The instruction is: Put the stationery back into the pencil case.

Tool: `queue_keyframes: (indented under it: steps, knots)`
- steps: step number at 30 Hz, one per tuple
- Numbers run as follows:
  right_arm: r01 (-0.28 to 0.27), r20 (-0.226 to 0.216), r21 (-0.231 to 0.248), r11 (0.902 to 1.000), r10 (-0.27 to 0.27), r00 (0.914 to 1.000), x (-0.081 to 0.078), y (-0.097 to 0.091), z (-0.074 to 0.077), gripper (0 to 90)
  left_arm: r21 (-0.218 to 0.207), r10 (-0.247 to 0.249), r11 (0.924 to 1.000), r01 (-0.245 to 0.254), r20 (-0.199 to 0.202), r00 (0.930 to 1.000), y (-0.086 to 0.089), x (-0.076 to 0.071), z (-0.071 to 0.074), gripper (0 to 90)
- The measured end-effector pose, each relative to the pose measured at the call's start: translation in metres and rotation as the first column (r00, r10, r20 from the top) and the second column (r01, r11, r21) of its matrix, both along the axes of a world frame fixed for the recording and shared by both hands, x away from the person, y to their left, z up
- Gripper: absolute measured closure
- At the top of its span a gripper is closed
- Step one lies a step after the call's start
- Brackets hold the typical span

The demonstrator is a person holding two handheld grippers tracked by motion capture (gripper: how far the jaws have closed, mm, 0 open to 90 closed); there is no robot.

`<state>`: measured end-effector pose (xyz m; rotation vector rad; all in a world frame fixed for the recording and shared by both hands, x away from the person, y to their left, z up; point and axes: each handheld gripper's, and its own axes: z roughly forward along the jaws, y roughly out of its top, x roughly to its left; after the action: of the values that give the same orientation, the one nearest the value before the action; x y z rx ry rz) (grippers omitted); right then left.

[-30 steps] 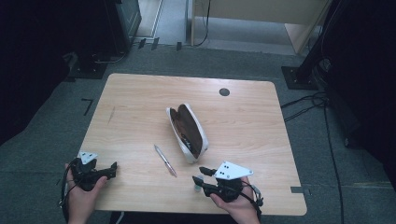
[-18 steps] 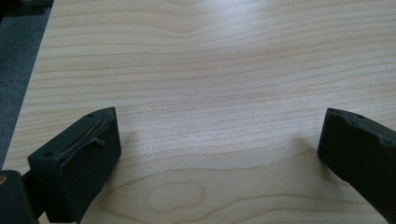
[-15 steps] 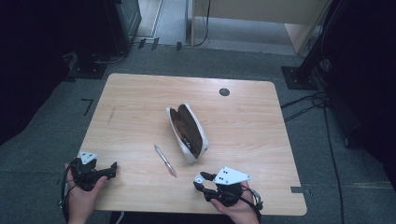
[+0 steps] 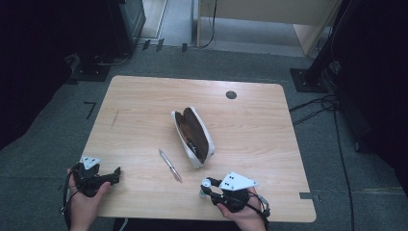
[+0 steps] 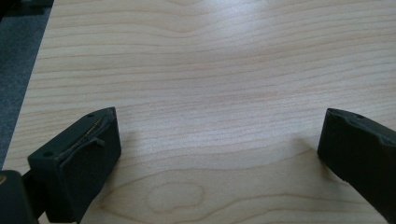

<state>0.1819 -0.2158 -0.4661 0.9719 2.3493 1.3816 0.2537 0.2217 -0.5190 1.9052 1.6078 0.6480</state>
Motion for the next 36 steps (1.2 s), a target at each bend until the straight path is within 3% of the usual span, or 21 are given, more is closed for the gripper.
queue_keyframes:
  steps: [19,36]
  knots:
    - [0.067,0.009,0.054,0.9963,-0.067,0.9977,0.017,-0.002,0.027,66.5,0.000,0.000,1.0000,0.000,0.000,1.0000,0.000,0.000,0.000,0.0]
    - [0.094,0.073,0.064,0.9935,-0.098,0.9925,0.035,0.005,0.063,66.5,0.000,0.000,1.0000,0.000,0.000,1.0000,0.000,0.000,0.000,0.0]
